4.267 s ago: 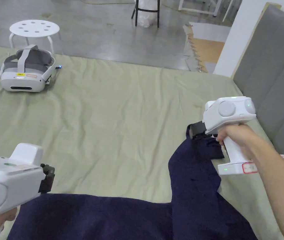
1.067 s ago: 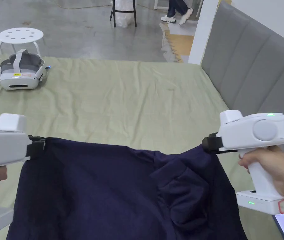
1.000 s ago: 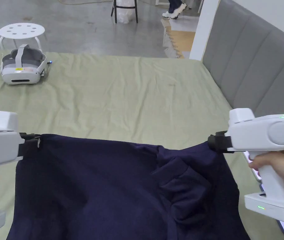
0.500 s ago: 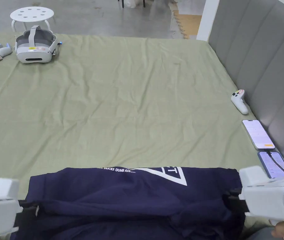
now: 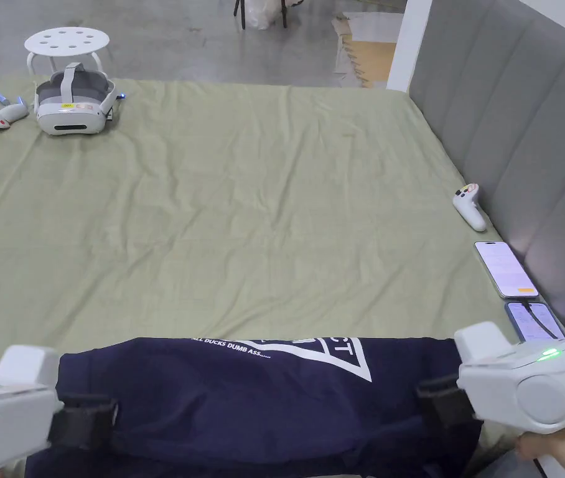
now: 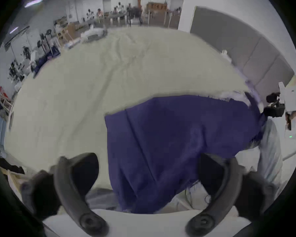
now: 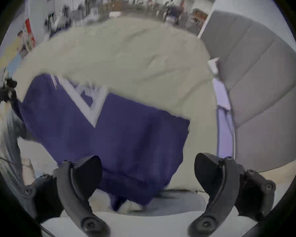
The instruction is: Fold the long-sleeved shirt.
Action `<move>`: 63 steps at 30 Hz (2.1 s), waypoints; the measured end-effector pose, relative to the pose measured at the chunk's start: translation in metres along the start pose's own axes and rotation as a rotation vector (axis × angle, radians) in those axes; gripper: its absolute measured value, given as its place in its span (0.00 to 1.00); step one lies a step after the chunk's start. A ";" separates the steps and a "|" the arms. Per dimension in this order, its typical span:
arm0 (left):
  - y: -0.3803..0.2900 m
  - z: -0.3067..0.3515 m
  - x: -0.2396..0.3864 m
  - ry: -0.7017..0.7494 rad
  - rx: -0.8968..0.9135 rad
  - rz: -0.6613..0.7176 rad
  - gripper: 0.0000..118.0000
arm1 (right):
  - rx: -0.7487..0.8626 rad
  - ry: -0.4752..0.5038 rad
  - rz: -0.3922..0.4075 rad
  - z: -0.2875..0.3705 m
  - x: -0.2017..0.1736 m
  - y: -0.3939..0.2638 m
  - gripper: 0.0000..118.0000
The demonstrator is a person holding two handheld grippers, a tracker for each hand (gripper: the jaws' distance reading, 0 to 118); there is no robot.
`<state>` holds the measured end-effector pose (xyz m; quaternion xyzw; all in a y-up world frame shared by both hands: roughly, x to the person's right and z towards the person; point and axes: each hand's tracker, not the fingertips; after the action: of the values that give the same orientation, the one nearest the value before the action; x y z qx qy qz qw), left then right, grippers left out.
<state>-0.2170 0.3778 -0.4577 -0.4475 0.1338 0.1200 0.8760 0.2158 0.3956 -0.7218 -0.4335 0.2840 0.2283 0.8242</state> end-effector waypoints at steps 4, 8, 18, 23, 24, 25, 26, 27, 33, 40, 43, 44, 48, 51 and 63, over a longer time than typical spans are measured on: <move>0.025 0.037 0.000 -0.006 0.142 0.085 0.69 | 0.197 0.100 -0.171 0.035 0.000 0.018 0.45; 0.034 0.047 0.002 0.011 0.192 0.072 0.03 | 0.225 0.079 -0.127 0.038 -0.012 0.029 0.00; -0.013 -0.016 -0.107 -0.346 0.013 0.556 0.91 | 0.204 0.161 -0.134 0.027 -0.035 0.021 0.00; -0.028 -0.041 -0.144 -0.500 -0.103 0.684 0.91 | 0.175 0.188 -0.148 0.020 -0.043 0.019 0.00; -0.032 -0.050 -0.145 -0.572 -0.131 0.729 0.91 | 0.174 0.187 -0.145 0.020 -0.044 0.018 0.00; -0.036 -0.059 -0.142 -0.616 -0.153 0.746 0.90 | 0.173 0.186 -0.144 0.020 -0.045 0.017 0.00; -0.039 -0.068 -0.138 -0.644 -0.173 0.756 0.90 | 0.170 0.188 -0.147 0.019 -0.045 0.018 0.00; -0.041 -0.081 -0.126 -0.670 -0.187 0.764 0.92 | 0.168 0.191 -0.150 0.019 -0.046 0.018 0.00; -0.028 -0.109 -0.072 -0.879 -0.117 0.758 0.93 | 0.162 0.192 -0.150 0.021 -0.049 0.017 0.00; -0.005 -0.117 -0.028 -0.429 -0.216 0.385 0.13 | 0.157 0.185 -0.156 0.024 -0.045 0.018 0.00; 0.009 -0.110 -0.044 -0.522 -0.151 0.457 0.13 | 0.159 0.170 -0.170 0.025 -0.040 0.018 0.00; 0.015 -0.109 -0.048 -0.531 -0.157 0.451 0.13 | 0.161 0.170 -0.173 0.026 -0.039 0.017 0.00; 0.035 -0.102 -0.077 -0.490 -0.073 0.535 0.13 | 0.162 0.158 -0.186 0.028 -0.036 0.017 0.00; 0.052 -0.091 -0.094 -0.444 -0.027 0.497 0.12 | 0.154 0.147 -0.190 0.027 -0.034 0.017 0.00; 0.083 -0.038 -0.176 -0.282 0.064 0.519 0.13 | 0.150 0.155 -0.176 0.017 -0.046 0.031 0.00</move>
<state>-0.4135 0.3779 -0.4815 -0.3494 0.1246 0.3968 0.8396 0.1669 0.4198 -0.7017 -0.4103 0.3239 0.0989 0.8467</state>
